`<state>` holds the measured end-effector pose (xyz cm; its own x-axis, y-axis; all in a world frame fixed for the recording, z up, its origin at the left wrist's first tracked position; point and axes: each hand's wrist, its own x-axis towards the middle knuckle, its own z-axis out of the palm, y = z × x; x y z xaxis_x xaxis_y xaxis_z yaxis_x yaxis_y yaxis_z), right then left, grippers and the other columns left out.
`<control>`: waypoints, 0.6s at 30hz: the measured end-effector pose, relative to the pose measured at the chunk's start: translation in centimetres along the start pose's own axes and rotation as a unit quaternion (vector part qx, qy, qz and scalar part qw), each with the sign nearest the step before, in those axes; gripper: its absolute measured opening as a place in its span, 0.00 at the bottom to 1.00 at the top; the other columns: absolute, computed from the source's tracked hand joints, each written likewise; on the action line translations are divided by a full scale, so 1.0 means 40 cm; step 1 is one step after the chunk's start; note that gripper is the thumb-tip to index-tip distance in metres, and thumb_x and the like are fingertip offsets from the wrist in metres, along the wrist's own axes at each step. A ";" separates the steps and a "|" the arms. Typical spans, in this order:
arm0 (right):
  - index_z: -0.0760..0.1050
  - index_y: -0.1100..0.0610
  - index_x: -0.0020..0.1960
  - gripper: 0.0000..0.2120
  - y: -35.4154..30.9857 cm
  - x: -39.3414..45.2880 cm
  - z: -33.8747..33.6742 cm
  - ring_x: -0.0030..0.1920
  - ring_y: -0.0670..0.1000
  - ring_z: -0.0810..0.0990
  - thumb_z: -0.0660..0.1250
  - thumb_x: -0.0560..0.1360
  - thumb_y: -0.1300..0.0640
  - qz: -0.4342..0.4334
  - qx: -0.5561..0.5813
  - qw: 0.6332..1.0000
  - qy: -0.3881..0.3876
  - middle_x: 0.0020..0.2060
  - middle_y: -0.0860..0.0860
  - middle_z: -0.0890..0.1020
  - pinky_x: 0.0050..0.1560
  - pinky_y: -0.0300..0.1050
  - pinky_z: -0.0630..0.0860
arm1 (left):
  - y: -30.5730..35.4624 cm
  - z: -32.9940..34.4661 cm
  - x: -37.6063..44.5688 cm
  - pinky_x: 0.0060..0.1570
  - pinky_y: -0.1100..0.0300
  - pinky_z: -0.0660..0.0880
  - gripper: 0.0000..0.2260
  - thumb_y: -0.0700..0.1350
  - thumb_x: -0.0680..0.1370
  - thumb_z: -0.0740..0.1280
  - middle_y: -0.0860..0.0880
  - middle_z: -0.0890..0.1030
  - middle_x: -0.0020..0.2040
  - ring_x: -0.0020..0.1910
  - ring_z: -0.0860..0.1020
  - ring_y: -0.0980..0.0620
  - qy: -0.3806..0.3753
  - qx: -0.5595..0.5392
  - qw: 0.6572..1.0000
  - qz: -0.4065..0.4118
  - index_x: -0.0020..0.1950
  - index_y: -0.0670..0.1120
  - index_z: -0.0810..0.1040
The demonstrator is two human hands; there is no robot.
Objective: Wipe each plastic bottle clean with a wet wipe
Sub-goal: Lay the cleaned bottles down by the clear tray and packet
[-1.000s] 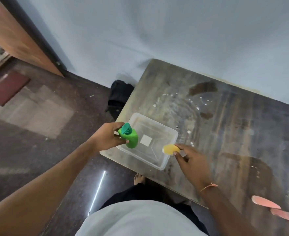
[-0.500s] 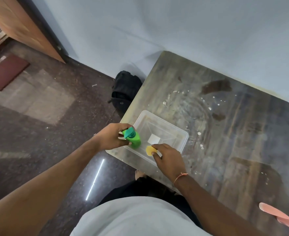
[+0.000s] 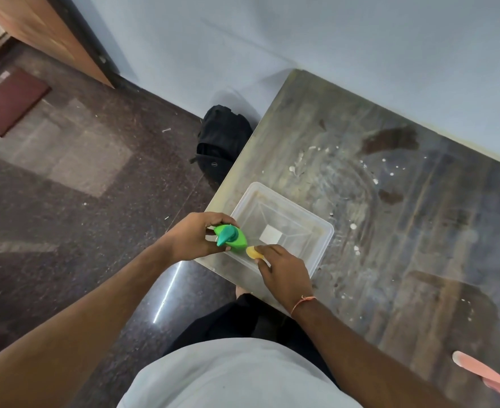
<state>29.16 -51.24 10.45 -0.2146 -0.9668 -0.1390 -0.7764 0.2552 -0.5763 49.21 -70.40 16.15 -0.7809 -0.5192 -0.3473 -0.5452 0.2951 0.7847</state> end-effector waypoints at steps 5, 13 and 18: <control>0.82 0.51 0.66 0.14 0.011 -0.009 0.020 0.50 0.53 0.86 0.71 0.81 0.54 -0.014 0.003 1.000 0.003 0.59 0.47 0.85 0.43 0.48 0.82 | -0.007 0.003 -0.009 0.62 0.62 0.79 0.22 0.47 0.73 0.82 0.63 0.83 0.62 0.62 0.81 0.60 0.007 -0.013 1.000 0.003 0.65 0.56 0.81; 0.81 0.50 0.66 0.14 0.007 -0.020 0.034 0.51 0.54 0.86 0.69 0.81 0.51 -0.003 0.012 1.000 0.008 0.59 0.47 0.84 0.41 0.52 0.83 | -0.015 0.017 -0.020 0.64 0.53 0.80 0.22 0.47 0.74 0.81 0.61 0.82 0.63 0.63 0.81 0.57 0.012 -0.014 1.000 0.009 0.66 0.56 0.81; 0.80 0.49 0.67 0.16 -0.001 -0.018 0.034 0.51 0.55 0.86 0.65 0.81 0.48 -0.003 0.005 1.000 -0.006 0.60 0.47 0.84 0.42 0.53 0.83 | -0.019 0.019 -0.024 0.65 0.50 0.80 0.23 0.47 0.74 0.81 0.61 0.81 0.65 0.64 0.80 0.58 0.011 -0.008 1.000 0.006 0.67 0.56 0.80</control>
<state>30.14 -50.59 9.45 -0.2029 -0.9682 -0.1460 -0.7715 0.2499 -0.5851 50.12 -69.50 15.49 -0.7809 -0.5328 -0.3261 -0.5298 0.2883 0.7976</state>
